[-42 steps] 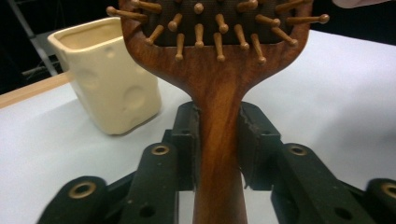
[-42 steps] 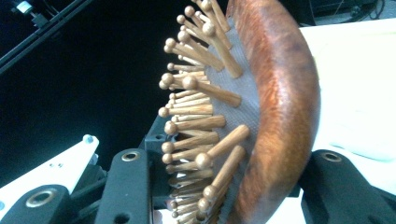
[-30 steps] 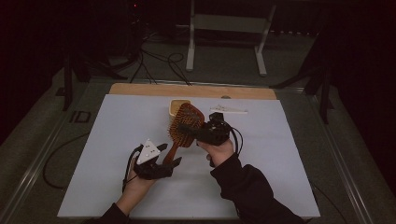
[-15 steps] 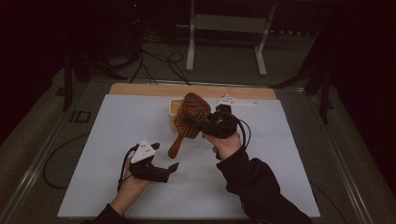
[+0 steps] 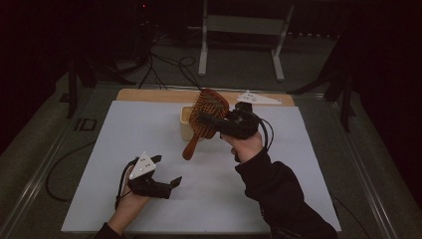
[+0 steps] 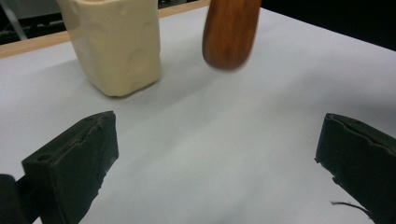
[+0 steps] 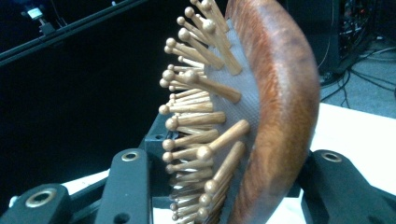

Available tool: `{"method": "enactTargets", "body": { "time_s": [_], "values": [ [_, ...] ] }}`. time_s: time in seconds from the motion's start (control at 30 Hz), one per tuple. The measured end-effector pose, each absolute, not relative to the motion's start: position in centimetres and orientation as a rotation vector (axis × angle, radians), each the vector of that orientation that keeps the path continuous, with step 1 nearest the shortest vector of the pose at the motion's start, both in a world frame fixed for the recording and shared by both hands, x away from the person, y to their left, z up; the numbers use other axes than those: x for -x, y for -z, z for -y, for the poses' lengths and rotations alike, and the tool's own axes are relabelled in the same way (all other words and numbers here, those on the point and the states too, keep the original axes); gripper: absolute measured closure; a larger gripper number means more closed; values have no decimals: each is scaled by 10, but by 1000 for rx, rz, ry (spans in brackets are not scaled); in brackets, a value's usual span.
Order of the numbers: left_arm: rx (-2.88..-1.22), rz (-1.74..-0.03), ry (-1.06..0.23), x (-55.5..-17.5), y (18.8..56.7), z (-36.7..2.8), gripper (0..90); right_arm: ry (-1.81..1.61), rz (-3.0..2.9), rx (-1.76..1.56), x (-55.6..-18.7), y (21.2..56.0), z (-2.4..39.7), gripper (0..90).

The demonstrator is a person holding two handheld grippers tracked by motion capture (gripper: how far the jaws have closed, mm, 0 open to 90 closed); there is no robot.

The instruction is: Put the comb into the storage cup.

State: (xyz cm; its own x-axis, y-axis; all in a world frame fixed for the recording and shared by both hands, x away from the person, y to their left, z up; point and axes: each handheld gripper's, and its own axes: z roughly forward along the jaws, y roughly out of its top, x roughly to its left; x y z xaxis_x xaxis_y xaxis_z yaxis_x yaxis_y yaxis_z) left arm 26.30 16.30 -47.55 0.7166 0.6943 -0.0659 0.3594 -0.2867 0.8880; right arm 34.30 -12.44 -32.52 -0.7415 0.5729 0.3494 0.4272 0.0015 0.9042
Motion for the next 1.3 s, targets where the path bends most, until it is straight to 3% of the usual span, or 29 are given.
{"method": "enactTargets", "body": {
  "time_s": [0.67,1.3],
  "values": [
    [-1905,-779,-403,-247,487,-184,0,-1827,-2072,-1022,-367,294,128,524],
    [-1885,-779,-411,-244,489,-189,0,-1751,-2004,-1016,-413,276,115,523]
  ]
}}
